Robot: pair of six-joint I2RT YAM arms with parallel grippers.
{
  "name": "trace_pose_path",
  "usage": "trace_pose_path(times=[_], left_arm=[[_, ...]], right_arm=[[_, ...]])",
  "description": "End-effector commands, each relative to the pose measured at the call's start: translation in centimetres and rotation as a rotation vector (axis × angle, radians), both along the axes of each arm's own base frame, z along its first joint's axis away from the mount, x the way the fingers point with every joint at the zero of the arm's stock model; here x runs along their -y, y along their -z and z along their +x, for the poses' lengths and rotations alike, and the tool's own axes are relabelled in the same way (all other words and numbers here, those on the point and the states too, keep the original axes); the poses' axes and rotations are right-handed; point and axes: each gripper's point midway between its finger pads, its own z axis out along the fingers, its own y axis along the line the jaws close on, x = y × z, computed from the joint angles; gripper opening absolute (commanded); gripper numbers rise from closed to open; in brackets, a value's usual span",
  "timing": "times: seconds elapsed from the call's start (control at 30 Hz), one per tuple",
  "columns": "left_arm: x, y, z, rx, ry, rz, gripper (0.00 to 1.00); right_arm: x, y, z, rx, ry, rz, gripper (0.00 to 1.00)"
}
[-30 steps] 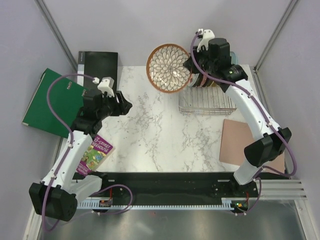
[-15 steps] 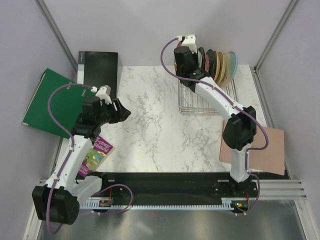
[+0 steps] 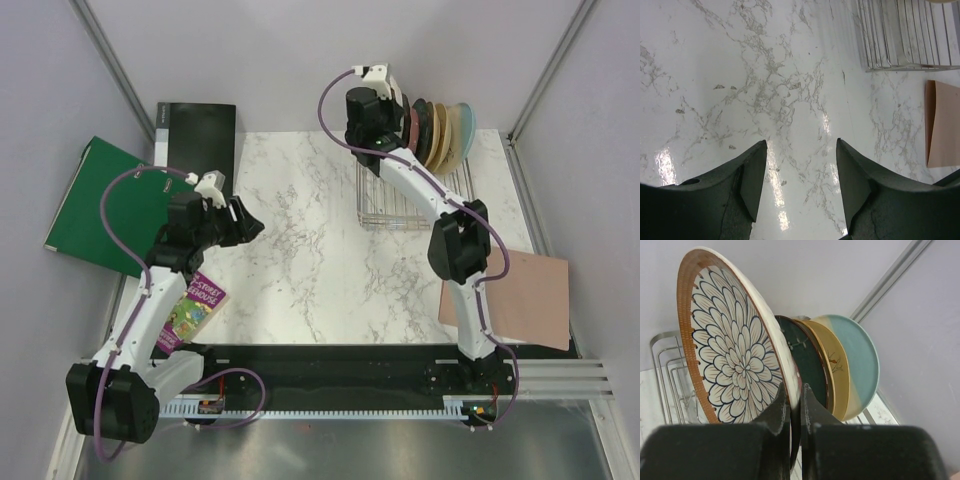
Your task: Load the plates into the dish rack
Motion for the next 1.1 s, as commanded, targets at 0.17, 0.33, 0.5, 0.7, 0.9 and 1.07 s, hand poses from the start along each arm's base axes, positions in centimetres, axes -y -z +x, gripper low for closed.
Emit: trace_pose_path(times=[0.17, 0.33, 0.5, 0.7, 0.9, 1.07], left_arm=[[-0.1, -0.1, 0.7, 0.025, -0.005, 0.001, 0.64], [-0.4, 0.3, 0.8, 0.02, -0.014, 0.014, 0.64], [-0.4, 0.8, 0.7, 0.008, -0.018, 0.006, 0.64], [-0.2, 1.1, 0.7, 0.001, -0.011, -0.002, 0.64], [-0.1, 0.9, 0.8, 0.006, -0.009, -0.002, 0.64], [-0.1, 1.5, 0.6, -0.004, -0.008, -0.01, 0.64]], right_arm=[[-0.2, -1.5, 2.4, 0.127, 0.082, 0.044, 0.0], [0.1, 0.5, 2.6, 0.077, 0.118, -0.006, 0.0], [0.5, 1.8, 2.1, 0.044, 0.149, -0.034, 0.0], [0.8, 0.6, 2.1, 0.088, 0.176, -0.018, 0.0], [1.0, -1.9, 2.0, 0.146, 0.169, 0.002, 0.0], [0.7, 0.0, 2.3, 0.092, 0.149, -0.036, 0.0]])
